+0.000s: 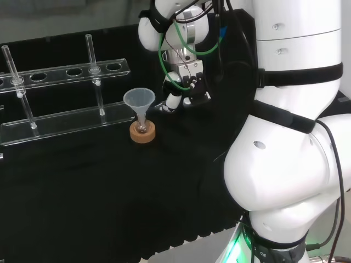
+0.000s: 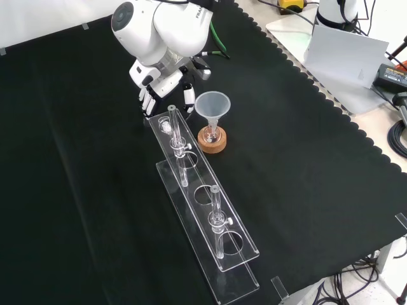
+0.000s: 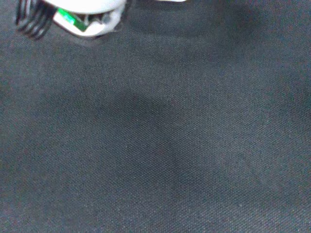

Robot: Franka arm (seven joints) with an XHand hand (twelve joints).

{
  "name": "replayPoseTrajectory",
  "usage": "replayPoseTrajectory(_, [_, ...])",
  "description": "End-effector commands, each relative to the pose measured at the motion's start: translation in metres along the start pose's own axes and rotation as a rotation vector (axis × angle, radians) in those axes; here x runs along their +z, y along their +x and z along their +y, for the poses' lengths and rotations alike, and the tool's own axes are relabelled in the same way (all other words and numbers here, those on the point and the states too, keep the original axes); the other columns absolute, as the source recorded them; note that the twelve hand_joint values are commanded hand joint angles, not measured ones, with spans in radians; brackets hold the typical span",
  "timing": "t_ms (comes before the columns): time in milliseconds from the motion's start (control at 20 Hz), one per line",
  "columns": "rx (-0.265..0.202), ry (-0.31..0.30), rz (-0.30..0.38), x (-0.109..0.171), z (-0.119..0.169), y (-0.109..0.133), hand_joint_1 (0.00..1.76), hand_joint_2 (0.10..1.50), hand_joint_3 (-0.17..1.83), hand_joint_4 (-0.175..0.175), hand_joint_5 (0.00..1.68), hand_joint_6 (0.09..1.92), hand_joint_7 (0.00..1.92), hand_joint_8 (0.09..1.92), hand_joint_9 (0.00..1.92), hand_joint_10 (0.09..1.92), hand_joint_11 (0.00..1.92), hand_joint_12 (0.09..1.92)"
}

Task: Pick up the weighing funnel.

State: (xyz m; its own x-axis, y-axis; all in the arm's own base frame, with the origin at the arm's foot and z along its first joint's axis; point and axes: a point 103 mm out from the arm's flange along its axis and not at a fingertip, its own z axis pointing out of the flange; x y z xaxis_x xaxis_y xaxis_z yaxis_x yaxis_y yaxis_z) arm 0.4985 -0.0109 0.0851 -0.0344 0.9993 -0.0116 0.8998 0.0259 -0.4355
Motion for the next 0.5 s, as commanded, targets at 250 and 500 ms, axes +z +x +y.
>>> replayPoseTrajectory(250, [-0.002,0.003,-0.019,0.0053,0.0052,0.0020,0.90,0.58,0.62,-0.059,0.67,0.12,0.45,0.70,0.73,0.54,0.52,1.27])
replayPoseTrajectory(500, [-0.002,0.015,-0.027,0.0085,0.0085,0.0005,0.91,0.58,0.62,-0.052,0.74,0.16,0.45,0.70,0.74,0.54,0.52,1.27])
